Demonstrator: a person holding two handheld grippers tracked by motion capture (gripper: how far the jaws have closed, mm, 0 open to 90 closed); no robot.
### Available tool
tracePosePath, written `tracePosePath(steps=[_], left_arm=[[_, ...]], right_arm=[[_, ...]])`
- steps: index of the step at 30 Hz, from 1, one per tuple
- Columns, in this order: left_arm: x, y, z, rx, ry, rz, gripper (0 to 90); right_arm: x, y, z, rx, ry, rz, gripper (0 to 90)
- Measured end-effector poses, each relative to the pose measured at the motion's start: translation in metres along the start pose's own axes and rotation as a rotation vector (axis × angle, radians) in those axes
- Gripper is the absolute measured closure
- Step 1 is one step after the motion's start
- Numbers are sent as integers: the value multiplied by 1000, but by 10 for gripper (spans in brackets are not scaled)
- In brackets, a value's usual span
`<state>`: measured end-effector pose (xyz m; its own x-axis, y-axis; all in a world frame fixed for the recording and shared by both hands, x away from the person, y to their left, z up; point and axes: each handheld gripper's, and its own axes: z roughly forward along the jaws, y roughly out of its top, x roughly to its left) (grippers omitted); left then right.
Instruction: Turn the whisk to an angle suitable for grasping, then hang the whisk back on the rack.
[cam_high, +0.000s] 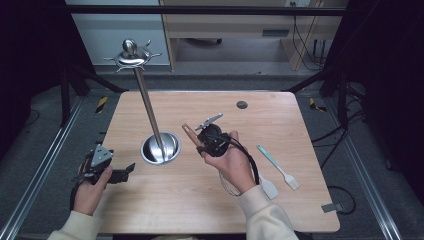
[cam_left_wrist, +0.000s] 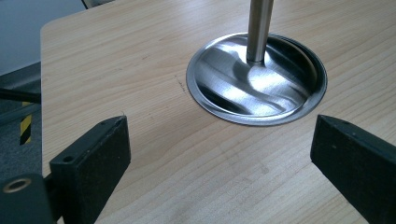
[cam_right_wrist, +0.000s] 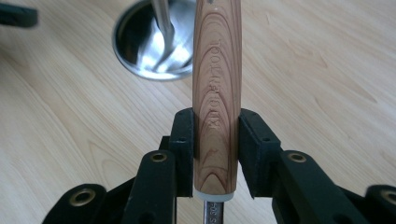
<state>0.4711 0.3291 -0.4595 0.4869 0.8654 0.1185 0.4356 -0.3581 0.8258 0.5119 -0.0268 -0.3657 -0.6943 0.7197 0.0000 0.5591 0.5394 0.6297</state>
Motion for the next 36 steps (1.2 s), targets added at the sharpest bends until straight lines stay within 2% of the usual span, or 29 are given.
tracePosePath(steps=[3, 7, 9, 10, 11, 13, 17, 34, 36], left_arm=[[0, 0, 0, 1, 0, 1, 47], [0, -1, 0, -1, 1, 2, 46], [1, -1, 0, 6, -1, 5, 46], [1, -1, 0, 2, 0, 4, 46], [1, -1, 0, 2, 0, 4, 46], [0, -1, 0, 0, 3, 2, 46], [0, 0, 0, 1, 2, 5, 46], [0, 0, -1, -1, 2, 1, 46], [0, -1, 0, 0, 1, 0, 46]], right_arm=[[7, 6, -3, -52, 13, -21, 689], [8, 11, -6, -89, 8, -14, 688], [9, 13, -8, -115, 6, 6, 688], [10, 16, -9, -145, 0, 9, 689], [10, 16, -9, -145, 0, 9, 689], [11, 19, -13, -185, -3, 5, 689], [14, 23, -19, -227, -3, 14, 688], [17, 30, -38, -341, 0, 33, 688], [18, 32, -41, -367, 3, 40, 688]])
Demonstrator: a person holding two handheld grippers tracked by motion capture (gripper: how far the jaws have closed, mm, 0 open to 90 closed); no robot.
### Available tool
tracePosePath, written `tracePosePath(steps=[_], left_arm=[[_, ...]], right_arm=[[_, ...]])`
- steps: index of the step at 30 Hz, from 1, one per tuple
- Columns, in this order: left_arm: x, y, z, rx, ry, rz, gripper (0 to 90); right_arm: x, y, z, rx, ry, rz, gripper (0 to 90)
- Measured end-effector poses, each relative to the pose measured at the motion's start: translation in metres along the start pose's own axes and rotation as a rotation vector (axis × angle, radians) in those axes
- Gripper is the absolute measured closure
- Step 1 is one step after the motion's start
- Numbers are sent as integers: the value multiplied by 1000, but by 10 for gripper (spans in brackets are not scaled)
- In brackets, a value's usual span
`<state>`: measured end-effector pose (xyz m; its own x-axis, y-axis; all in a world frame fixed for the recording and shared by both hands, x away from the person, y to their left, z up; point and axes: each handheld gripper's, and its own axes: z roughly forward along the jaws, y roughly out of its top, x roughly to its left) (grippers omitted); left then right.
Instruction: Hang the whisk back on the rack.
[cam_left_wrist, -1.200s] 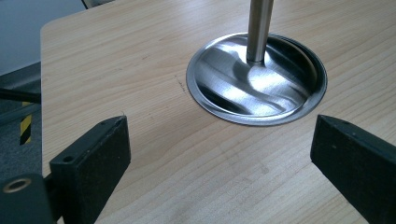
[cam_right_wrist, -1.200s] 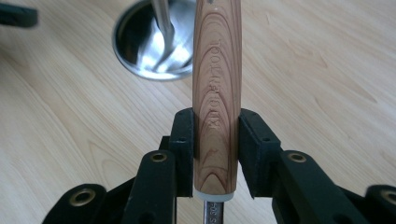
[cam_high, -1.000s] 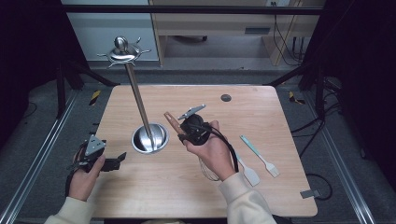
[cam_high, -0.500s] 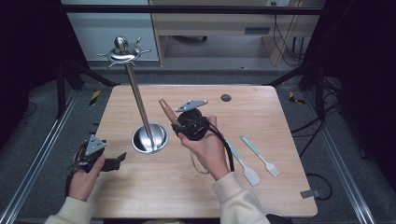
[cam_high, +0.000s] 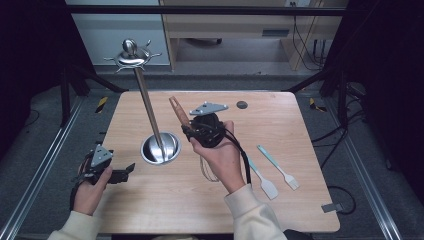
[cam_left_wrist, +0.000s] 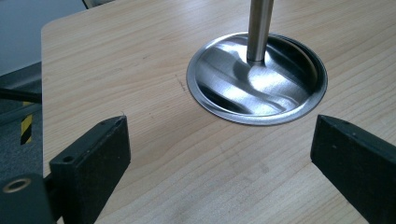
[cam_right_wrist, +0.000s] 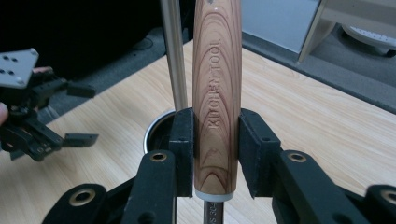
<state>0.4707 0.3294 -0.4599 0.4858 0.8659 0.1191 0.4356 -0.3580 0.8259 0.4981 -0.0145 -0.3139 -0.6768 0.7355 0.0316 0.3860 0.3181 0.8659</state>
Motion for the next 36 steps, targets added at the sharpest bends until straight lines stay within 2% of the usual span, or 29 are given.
tracePosePath(steps=[15, 20, 28, 36], left_arm=[[1, 0, 0, 0, 1, -1, 46], [1, 0, -1, 5, 3, 5, 46], [1, 0, 0, 2, 3, 1, 46], [0, 0, 0, 0, 1, 3, 46]], right_arm=[[5, 9, -5, -69, -5, 16, 688], [9, 13, -7, -95, -4, -2, 688], [13, 19, -10, -143, -8, 7, 688], [19, 24, -5, -186, -14, -1, 688]])
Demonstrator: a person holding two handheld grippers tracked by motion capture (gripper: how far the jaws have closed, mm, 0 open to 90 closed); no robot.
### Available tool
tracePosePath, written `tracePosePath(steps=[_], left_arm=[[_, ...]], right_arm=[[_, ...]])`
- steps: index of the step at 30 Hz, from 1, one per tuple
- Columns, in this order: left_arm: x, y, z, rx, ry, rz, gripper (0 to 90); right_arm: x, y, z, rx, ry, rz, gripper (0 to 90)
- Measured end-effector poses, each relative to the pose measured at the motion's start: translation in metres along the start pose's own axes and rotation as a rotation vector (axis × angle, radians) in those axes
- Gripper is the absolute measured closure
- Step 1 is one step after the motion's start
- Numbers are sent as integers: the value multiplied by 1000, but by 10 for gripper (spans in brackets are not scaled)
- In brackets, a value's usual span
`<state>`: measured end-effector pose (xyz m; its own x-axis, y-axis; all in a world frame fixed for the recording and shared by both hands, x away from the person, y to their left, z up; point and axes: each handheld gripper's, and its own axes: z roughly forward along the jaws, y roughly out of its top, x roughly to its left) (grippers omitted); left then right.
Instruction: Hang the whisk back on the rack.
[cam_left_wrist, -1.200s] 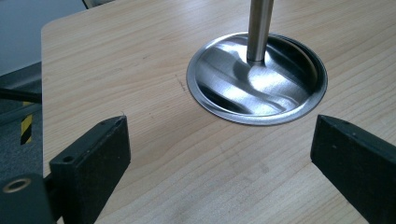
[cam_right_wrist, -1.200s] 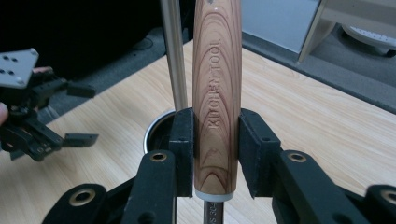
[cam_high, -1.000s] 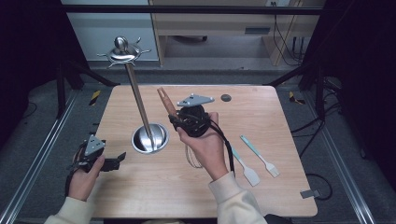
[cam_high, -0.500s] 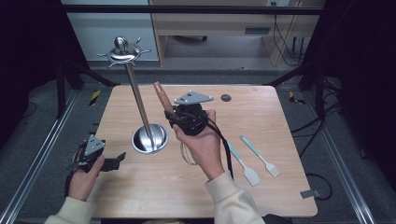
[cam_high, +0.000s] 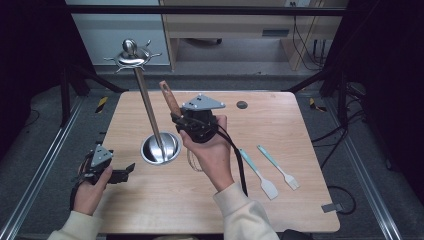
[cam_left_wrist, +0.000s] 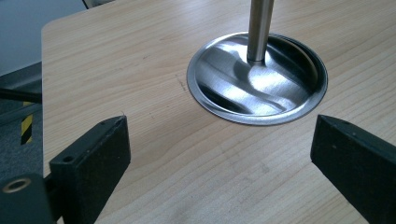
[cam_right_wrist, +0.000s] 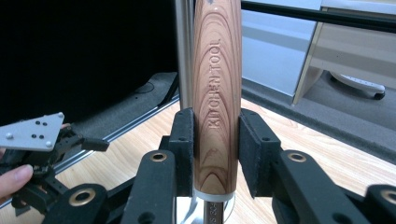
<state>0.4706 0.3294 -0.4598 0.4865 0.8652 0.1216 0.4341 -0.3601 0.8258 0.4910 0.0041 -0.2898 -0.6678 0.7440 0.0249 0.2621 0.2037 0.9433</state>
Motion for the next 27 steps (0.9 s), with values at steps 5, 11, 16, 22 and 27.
tracePosePath(steps=[5, 11, 16, 22, 27], left_arm=[[0, 0, 0, 0, 1, -2, 46], [0, 0, 0, -1, 0, -1, 46], [1, 0, 0, 0, -2, 1, 46], [0, 0, 0, -4, -1, -5, 46], [0, 0, 0, -5, 0, -6, 46]], right_arm=[[4, 3, 2, -25, -1, -13, 688], [8, 7, 2, -53, -5, -20, 688], [10, 11, 1, -78, -2, -19, 688], [13, 17, -2, -112, 2, -15, 688], [16, 22, -5, -140, 3, -22, 688]])
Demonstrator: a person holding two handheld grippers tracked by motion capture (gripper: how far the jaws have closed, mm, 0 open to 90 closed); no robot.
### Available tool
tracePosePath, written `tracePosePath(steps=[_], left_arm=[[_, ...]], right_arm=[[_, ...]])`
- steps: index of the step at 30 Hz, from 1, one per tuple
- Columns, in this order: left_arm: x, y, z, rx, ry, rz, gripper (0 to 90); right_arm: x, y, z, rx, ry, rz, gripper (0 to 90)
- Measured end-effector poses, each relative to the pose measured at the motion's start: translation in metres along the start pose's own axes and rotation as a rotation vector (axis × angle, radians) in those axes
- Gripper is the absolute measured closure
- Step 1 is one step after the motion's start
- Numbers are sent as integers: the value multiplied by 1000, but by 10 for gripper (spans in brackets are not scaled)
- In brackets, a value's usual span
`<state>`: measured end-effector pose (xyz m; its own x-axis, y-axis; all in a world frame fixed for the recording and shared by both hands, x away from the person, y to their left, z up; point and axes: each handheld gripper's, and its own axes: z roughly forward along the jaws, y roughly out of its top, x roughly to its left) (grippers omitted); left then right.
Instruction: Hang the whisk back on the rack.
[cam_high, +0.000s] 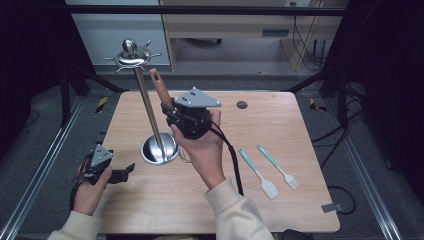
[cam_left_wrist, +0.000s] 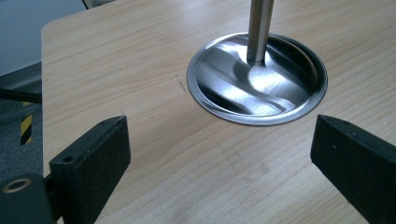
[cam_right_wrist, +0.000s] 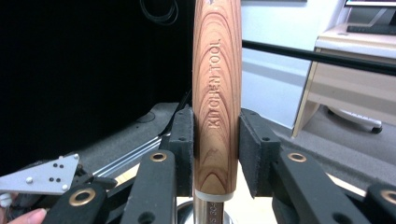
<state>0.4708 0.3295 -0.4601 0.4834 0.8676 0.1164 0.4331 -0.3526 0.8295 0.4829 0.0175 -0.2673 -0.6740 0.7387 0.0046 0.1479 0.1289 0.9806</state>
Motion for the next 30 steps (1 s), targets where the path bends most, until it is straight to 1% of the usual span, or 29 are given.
tracePosePath(steps=[8, 14, 20, 30], left_arm=[[0, 0, 0, 0, -1, 1, 46], [0, 0, 0, 0, -1, 2, 46], [0, 0, 0, 0, 0, 1, 46], [0, 0, 0, -1, 2, 5, 46]], right_arm=[[1, 4, -2, -34, 2, 4, 687], [3, 9, -3, -44, 12, 0, 687], [6, 11, -1, -54, 14, -3, 687], [9, 13, 1, -52, 22, -8, 687]])
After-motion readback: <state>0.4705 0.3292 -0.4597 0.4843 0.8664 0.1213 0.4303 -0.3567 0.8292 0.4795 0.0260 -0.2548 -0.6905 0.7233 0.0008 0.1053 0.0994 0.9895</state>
